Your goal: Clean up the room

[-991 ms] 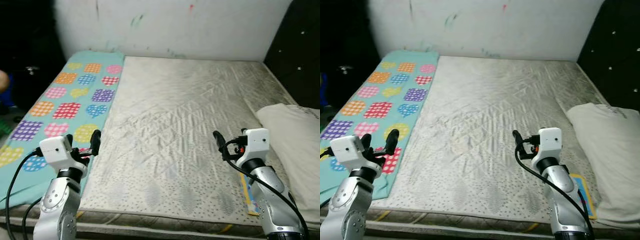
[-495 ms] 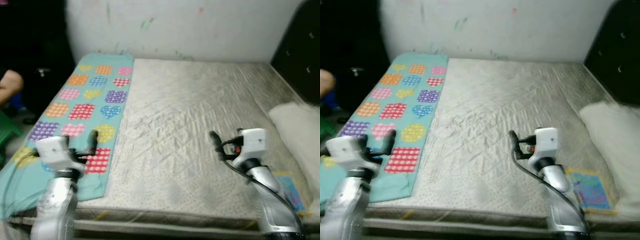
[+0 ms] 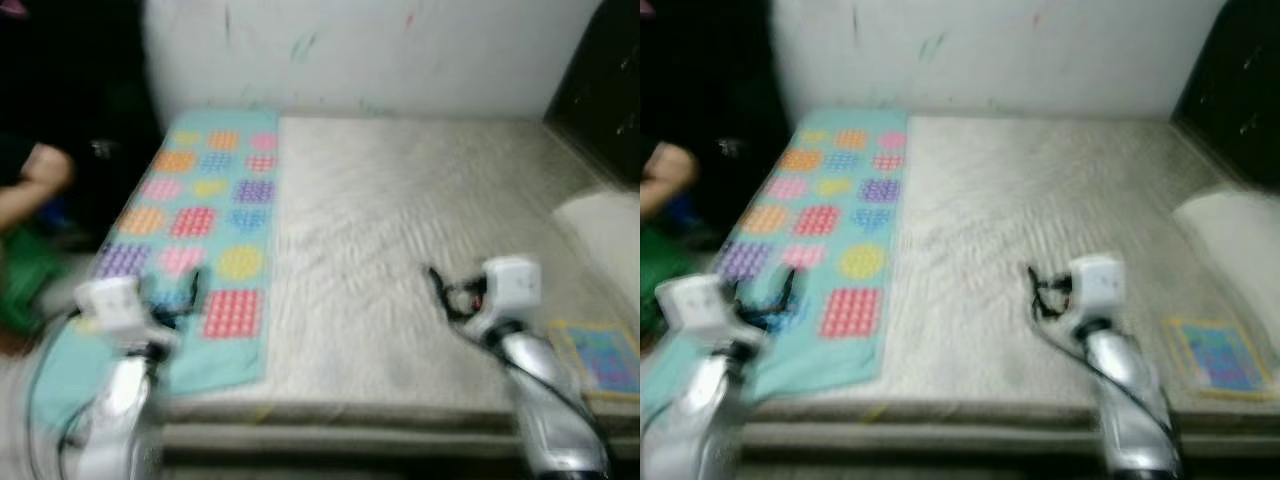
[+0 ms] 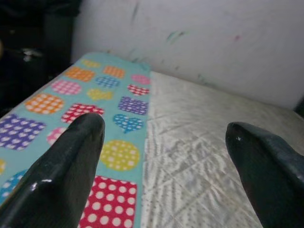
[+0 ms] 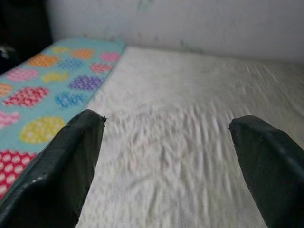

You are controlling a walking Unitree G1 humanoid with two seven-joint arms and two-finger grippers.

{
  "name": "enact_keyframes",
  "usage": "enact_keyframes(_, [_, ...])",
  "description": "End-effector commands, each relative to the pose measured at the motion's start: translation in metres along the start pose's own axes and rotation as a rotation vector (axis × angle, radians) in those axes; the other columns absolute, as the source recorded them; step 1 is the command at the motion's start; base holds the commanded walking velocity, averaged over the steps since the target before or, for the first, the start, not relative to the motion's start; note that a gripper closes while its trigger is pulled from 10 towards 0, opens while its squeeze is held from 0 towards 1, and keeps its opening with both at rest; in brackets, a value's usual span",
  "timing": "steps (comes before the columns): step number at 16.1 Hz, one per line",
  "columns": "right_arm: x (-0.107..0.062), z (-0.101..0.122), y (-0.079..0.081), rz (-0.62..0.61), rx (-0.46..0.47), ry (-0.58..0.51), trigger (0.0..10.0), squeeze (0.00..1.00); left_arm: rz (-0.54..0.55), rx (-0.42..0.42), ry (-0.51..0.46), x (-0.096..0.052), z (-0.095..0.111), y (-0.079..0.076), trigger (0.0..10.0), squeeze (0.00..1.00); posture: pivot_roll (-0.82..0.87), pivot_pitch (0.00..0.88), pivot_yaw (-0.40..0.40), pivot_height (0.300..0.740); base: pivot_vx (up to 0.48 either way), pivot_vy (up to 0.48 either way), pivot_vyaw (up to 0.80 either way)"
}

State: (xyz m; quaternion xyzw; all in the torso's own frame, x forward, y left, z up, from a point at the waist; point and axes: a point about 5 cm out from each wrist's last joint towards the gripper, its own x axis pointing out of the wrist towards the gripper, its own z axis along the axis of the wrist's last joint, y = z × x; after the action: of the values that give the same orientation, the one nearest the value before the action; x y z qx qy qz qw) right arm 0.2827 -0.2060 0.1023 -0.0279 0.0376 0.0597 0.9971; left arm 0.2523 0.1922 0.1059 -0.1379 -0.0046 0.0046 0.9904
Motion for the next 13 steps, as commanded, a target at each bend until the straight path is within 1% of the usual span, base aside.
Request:
enact_keyframes(1, [0.0033,0.0072,0.0061,0.018,-0.003,-0.029,10.0,0.00,0.007,0.028,-0.025,-0.0001,0.0066,0.0061,10.0,0.00,-0.08,0.000,0.003,0.740,0.000,0.000,0.00])
enact_keyframes(7, [0.0077,0.0092,0.0058,0.018,-0.009,-0.035,10.0,0.00,-0.007,0.016,-0.030,0.0024,0.0083,0.0050,10.0,0.00,-0.07,0.000,-0.001,0.740,0.000,0.000,0.00])
enact_keyframes(13, [0.0081,0.0092,0.0064,0.020,-0.011,-0.036,10.0,0.00,-0.014,0.012,-0.030,0.0026,0.0084,0.0043,10.0,0.00,-0.08,0.000,-0.002,0.740,0.000,0.000,0.00])
